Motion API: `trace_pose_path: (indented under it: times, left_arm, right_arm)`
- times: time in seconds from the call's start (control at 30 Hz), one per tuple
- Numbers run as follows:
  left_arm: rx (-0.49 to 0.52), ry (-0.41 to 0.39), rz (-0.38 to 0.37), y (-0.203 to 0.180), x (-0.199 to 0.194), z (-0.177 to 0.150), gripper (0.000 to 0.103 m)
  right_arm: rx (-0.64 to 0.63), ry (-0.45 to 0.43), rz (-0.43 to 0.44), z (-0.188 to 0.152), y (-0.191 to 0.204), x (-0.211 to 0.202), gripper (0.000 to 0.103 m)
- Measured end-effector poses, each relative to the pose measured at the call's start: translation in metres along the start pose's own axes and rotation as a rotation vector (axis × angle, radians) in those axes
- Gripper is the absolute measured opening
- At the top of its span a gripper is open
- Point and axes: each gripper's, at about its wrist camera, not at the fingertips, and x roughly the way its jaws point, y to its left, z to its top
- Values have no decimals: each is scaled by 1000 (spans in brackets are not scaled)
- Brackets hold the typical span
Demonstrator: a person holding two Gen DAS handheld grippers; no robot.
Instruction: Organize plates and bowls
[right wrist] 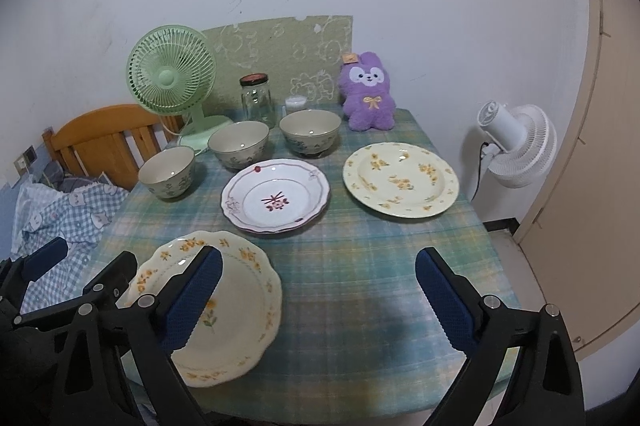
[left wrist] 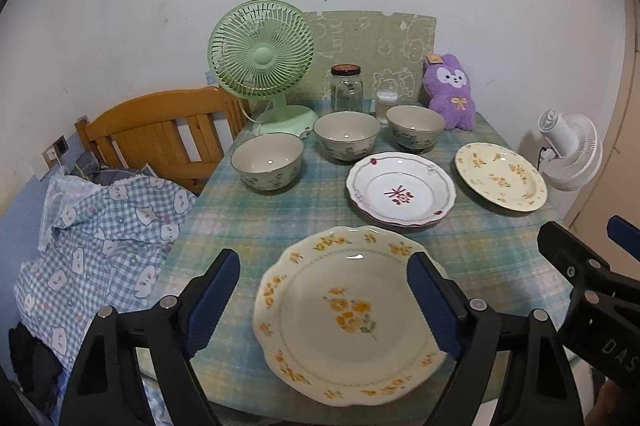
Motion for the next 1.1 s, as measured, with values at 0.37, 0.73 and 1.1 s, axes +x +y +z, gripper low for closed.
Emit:
trace_pose_path:
  times: [0.37,0.73,1.1]
  left_arm:
    - [26,111,-20,21,60,1,81]
    - [5,273,-2,42,125,-33,70]
    - [-32,366,-35,53,163,-53,63]
  right_arm:
    - [-5,102,13,6,46,58,90]
    - [-3,254,-5,-25,71,121,81]
    - [-11,374,-59,-52,77,167,70]
